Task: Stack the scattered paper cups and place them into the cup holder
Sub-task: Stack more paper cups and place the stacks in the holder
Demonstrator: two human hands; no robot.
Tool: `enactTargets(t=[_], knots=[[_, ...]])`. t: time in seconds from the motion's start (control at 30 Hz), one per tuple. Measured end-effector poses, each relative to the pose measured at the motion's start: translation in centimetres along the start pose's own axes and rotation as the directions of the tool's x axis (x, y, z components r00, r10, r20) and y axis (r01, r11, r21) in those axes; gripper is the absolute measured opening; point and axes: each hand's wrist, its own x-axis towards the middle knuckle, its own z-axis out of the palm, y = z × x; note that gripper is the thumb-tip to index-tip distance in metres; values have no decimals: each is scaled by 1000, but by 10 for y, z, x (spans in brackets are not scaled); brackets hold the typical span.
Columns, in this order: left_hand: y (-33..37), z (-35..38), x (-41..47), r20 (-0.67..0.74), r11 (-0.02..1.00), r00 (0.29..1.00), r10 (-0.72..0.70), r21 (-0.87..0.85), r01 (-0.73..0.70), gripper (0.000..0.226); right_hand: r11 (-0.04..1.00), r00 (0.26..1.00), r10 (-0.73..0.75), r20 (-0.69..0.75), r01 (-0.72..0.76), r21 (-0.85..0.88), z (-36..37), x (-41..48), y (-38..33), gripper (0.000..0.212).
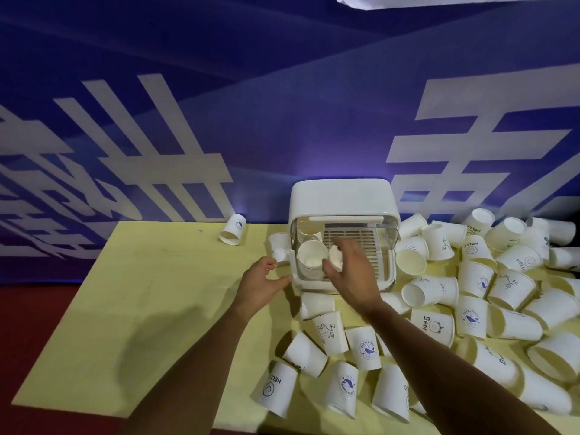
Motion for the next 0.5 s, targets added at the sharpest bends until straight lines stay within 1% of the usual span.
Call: enactTargets(t=[0.1,0.27,0.4,0.5], knots=[[-3,-14,9,-22,1000,1000,-8,-4,8,63,997,995,-65,70,61,51,19,3,-22,49],[-21,-40,18,-84,1000,996,-14,-21,13,64,994,982,-103,160,96,53,56,14,-56,51],[-46,-62,23,-115,999,993,-42,-7,41,65,996,962,-86,259,93,-14,83,21,-76,61],[-66,-78,30,-129,996,988,-86,-17,85,65,991,955,-63,291,94,-96,106,27,-84,66]])
